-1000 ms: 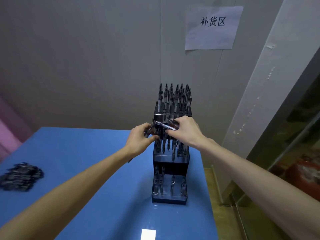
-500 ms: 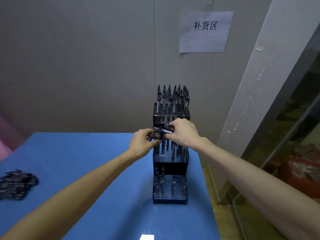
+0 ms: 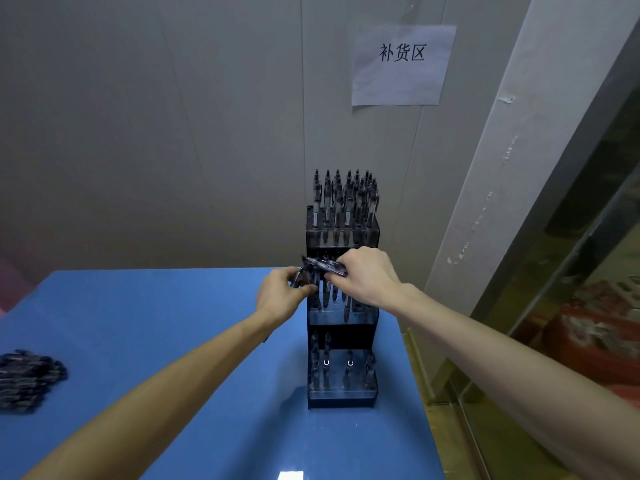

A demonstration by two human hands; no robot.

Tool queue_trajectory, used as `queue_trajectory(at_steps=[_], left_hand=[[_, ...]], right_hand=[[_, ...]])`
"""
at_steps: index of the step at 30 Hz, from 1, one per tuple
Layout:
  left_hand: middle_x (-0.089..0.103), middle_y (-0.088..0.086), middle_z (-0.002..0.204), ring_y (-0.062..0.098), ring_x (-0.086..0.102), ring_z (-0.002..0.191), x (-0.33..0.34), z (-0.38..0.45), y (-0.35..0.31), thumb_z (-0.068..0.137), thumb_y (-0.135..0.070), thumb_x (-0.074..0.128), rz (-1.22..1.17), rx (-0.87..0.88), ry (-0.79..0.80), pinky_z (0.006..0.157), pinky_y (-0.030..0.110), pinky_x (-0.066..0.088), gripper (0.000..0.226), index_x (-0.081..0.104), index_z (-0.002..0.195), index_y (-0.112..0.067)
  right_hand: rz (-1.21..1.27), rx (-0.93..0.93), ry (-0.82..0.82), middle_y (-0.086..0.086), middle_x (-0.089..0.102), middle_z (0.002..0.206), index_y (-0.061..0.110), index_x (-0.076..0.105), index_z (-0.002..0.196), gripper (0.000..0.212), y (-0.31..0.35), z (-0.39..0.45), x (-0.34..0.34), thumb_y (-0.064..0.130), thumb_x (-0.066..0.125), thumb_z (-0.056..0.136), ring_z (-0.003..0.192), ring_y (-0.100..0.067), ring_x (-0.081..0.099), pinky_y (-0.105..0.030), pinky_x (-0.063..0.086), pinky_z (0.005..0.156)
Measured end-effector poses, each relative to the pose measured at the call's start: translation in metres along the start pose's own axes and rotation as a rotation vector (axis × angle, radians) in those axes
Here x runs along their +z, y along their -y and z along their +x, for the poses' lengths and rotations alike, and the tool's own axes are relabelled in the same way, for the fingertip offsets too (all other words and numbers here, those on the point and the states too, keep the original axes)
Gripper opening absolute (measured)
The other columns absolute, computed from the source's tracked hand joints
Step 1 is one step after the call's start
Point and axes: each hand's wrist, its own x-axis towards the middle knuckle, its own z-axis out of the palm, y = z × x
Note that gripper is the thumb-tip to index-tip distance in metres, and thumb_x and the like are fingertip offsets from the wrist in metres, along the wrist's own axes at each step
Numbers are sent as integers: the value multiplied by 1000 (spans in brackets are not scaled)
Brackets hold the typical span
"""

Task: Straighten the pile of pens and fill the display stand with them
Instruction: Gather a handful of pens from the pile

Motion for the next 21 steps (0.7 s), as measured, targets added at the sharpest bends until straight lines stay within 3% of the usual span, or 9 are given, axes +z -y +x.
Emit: queue_trajectory(at_steps=[3,6,11,14,17,21], left_hand=[[64,-13,70,20,57,69,-1,0,1,86,-37,80,33,29,4,64,35,46,16,69,75,-32],[62,-15,71,15,57,71,-4,-2,1,88,-35,79,83,52,12,66,35,48,22,64,72,-34],[64,-11,75,18,59,74,-5,-6,-3,89,-37,76,115,83,21,65,35,47,18,64,77,-30],[59,-8,69,14,52,65,-5,-9,-9,90,-45,73,127,101,-30,59,33,40,31,56,71,-26],[47,-9,58,13,42,56,-10,-8,-14,91,-51,70,116,143,-99,55,31,32,47,41,62,-26],[57,0,61,24,52,61,-17,-5,-19,91,-53,69,66,155,-88,58,33,38,48,49,66,-18]], right_hand=[[-28,-5,22,2,57,62,18,58,69,40,-1,2,-1,48,58,94,62,-22,55,-31,35,54],[-16,-8,55,3,55,63,18,55,71,42,-1,1,-4,52,59,95,63,-22,55,-31,36,55],[178,14,26,9,55,63,32,46,69,36,-5,0,-10,50,61,96,62,-14,53,-31,36,57],[303,76,-11,8,54,58,32,46,65,38,-5,-3,-11,47,63,97,55,-11,51,-30,33,52],[474,155,-89,4,61,64,28,54,74,30,-5,-3,-9,46,62,97,60,-18,59,-33,44,56],[589,183,-181,0,66,67,25,56,77,33,-4,-4,-10,47,53,101,63,-20,63,-40,52,65]])
